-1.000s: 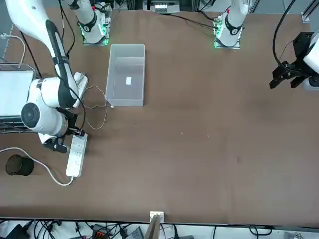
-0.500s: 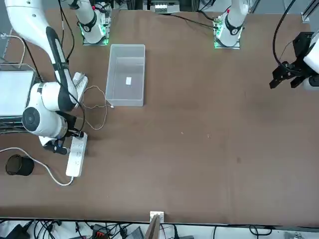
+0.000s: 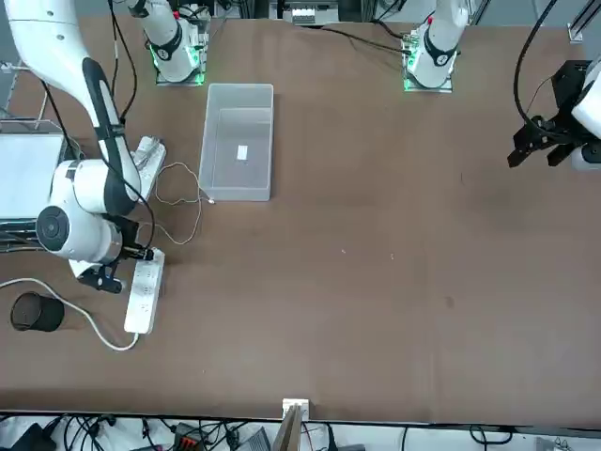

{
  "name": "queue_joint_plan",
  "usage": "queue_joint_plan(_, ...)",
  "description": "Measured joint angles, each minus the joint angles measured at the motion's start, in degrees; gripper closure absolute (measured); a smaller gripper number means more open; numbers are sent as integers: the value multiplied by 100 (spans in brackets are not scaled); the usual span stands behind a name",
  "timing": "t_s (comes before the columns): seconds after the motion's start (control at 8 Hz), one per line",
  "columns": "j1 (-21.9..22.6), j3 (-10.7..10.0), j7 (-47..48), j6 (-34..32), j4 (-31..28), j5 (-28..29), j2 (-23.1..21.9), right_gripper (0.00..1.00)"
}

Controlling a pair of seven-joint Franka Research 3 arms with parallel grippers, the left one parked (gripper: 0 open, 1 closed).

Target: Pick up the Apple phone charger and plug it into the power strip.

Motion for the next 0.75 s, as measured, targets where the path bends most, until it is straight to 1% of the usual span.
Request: queue_joint_plan(0.75, 0, 8, -188, 22, -47, 0, 11, 63)
